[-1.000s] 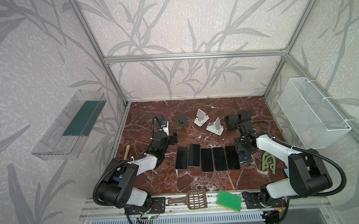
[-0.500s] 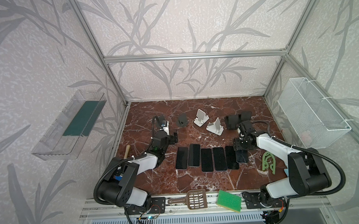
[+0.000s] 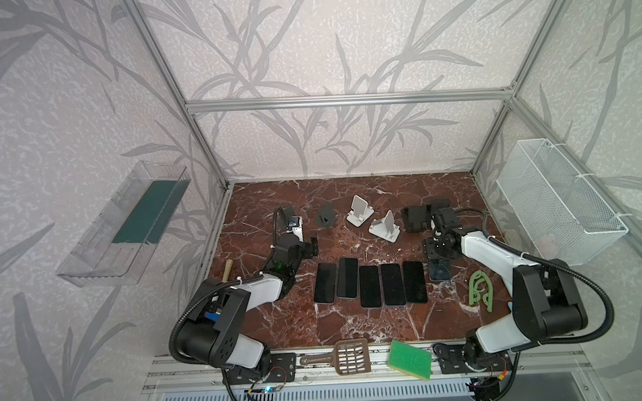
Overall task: Remove the phone from the phone stand
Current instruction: Move the phone to the center of the table.
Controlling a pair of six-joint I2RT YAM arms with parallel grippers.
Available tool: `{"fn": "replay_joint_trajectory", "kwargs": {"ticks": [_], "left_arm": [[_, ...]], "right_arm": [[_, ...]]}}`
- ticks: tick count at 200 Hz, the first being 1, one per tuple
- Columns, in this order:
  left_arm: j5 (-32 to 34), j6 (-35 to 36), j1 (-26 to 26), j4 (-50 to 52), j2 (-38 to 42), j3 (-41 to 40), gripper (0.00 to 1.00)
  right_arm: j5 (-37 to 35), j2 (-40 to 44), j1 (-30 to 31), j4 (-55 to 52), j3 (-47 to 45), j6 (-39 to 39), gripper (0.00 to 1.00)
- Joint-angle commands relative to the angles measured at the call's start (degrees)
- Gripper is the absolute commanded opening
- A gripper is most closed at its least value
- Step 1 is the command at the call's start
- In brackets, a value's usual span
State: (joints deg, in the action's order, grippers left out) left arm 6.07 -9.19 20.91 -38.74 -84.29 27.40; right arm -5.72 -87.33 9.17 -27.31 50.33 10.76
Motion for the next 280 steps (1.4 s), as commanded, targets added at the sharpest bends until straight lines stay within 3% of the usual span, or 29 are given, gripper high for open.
{"fn": "replay_joint_trajectory", "kwargs": {"ticks": [1,100,128,157,220,280], "left_arm": [[-0.35,-0.86,0.01,-1.43,0.53,1.13,0.86],[-0.62,-1.18,0.01,-2.39,-0.34,1.09,0.86],[-0.44,-1.01,0.01,-2.29,-0.01,0.79,0.86],[-0.18,-0.74,0.01,-2.59,-0.32,0.84,0.86],[-0.13,-0.57,0.01,-2.65,0.52,0.66,0.86],[-0.53,-0.93,0.01,-2.98,0.14,0.76,0.86]], "right_arm": [[4.66,-1.32,0.64,2.39,0.83,-2.23,0.66],[12.18,-4.95,2.96,3.91,2.11,-2.72,0.65],[10.56,-4.02,3.79,3.15,1.16,-1.71,0.65],[13.62,-1.97,4.06,4.88,-0.93,-1.02,0.65],[6.25,-0.17,4.15,2.21,-1.31,-0.39,0.68],[5.98,-1.65,4.01,1.34,-0.47,-0.99,0.74]]}}
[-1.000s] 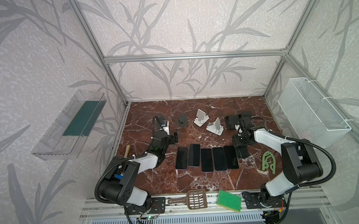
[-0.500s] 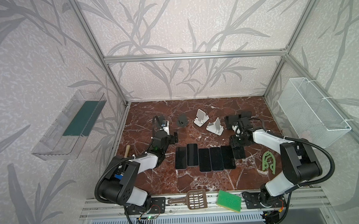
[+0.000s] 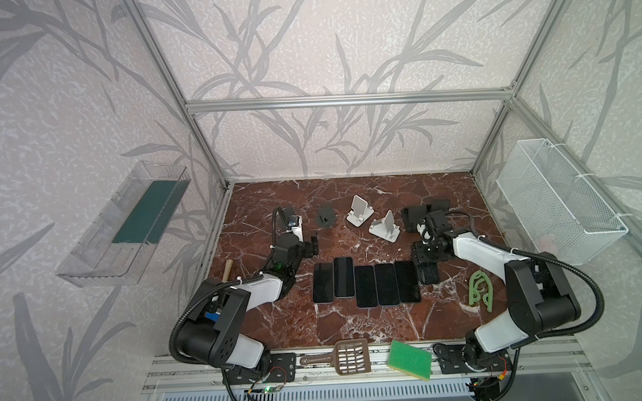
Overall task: Remove the phone from the phone stand
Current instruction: Move the phone to the center of the table, then place the phone to the middle-right of the table.
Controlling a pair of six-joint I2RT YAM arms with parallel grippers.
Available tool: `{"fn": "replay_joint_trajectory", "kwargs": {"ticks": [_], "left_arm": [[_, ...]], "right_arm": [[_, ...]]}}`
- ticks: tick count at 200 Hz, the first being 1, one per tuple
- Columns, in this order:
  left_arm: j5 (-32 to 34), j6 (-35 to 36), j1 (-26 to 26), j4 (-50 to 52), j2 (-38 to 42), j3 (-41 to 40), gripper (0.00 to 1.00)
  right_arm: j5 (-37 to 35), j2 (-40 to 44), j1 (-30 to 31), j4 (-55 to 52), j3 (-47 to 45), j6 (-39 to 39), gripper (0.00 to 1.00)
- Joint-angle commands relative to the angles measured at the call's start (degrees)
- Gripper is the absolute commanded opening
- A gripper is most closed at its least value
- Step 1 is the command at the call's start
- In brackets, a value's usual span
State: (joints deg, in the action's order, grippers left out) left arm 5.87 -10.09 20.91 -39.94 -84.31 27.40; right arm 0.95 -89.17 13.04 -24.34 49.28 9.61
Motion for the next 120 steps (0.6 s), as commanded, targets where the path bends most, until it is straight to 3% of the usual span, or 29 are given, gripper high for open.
{"fn": "replay_joint_trajectory", "kwargs": {"ticks": [1,120], "left_arm": [[-0.33,0.02,0.01,-1.79,0.18,0.7,0.86],[-0.14,0.44,0.01,-1.44,0.73,0.83,0.86]], "right_arm": [[-0.69,0.12,0.14,-1.74,0.61,0.21,0.74],[-2.77,-3.27,0.23,-7.37,3.4,1.77,0.75]]}}
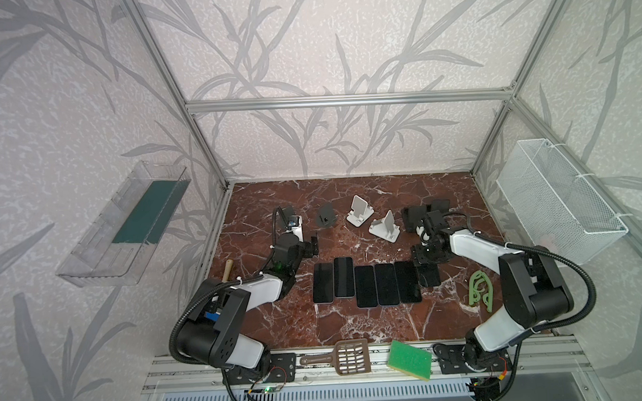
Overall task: Remove the phone from the phone stand
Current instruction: Place the phone to the middle-right of the table.
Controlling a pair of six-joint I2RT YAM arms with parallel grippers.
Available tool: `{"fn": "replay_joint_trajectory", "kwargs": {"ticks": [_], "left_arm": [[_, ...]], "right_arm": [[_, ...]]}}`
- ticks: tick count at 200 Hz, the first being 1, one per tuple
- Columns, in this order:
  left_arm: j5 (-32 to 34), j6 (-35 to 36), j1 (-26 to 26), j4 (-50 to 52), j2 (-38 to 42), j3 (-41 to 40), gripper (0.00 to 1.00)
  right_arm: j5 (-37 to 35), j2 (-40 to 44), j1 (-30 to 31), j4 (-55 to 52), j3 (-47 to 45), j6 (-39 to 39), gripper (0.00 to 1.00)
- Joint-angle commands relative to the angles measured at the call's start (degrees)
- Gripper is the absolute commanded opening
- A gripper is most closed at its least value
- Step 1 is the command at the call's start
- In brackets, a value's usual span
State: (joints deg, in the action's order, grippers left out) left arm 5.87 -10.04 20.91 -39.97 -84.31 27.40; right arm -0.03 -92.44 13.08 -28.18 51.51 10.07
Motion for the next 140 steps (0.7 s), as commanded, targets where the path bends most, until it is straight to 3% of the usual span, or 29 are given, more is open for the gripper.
{"fn": "replay_joint_trajectory", "kwargs": {"ticks": [1,140], "left_arm": [[-0.15,0.43,0.01,-1.43,0.73,0.87,0.86],[-0.58,0.53,-0.01,-1.92,-0.15,1.35,0.86]], "right_arm": [[-1.8,0.08,0.19,-3.58,1.15,1.34,0.75],[-2.25,1.47,0.17,-4.85,0.66,1.74,0.76]]}}
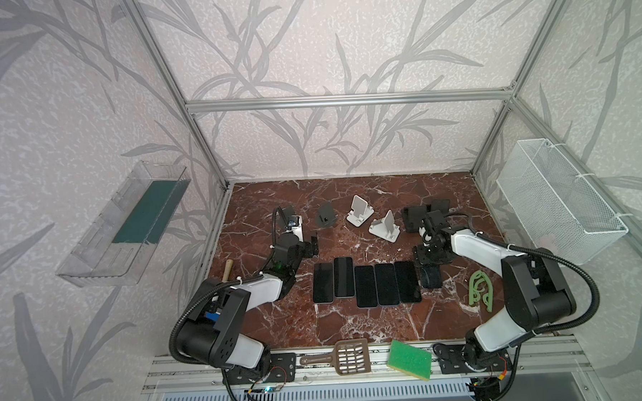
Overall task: Remove the phone from the phone stand
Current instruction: Place the phone to the middle-right of the table.
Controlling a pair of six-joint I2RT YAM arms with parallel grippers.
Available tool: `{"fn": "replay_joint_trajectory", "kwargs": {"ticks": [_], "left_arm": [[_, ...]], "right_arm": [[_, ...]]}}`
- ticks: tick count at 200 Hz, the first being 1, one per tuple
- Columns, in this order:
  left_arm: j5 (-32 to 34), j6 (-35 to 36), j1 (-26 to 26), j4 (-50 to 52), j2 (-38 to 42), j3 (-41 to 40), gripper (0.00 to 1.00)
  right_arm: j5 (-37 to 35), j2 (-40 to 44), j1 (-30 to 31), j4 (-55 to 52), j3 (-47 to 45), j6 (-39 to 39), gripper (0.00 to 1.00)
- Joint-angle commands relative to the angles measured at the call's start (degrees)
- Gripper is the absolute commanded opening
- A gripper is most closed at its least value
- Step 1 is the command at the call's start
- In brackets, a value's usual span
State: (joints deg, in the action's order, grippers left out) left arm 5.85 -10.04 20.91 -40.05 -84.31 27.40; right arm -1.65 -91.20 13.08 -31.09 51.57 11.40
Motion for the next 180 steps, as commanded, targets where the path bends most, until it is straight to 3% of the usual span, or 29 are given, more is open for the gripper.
{"fn": "replay_joint_trajectory", "kwargs": {"ticks": [1,180], "left_arm": [[-0.52,0.49,0.0,-1.85,-0.15,1.3,0.86],[-0.51,0.45,0.01,-1.82,0.19,1.23,0.86]], "right_arm": [[-0.63,0.18,0.18,-1.95,0.57,0.39,0.76],[-1.69,-3.78,0.45,-4.15,2.57,0.49,0.79]]}}
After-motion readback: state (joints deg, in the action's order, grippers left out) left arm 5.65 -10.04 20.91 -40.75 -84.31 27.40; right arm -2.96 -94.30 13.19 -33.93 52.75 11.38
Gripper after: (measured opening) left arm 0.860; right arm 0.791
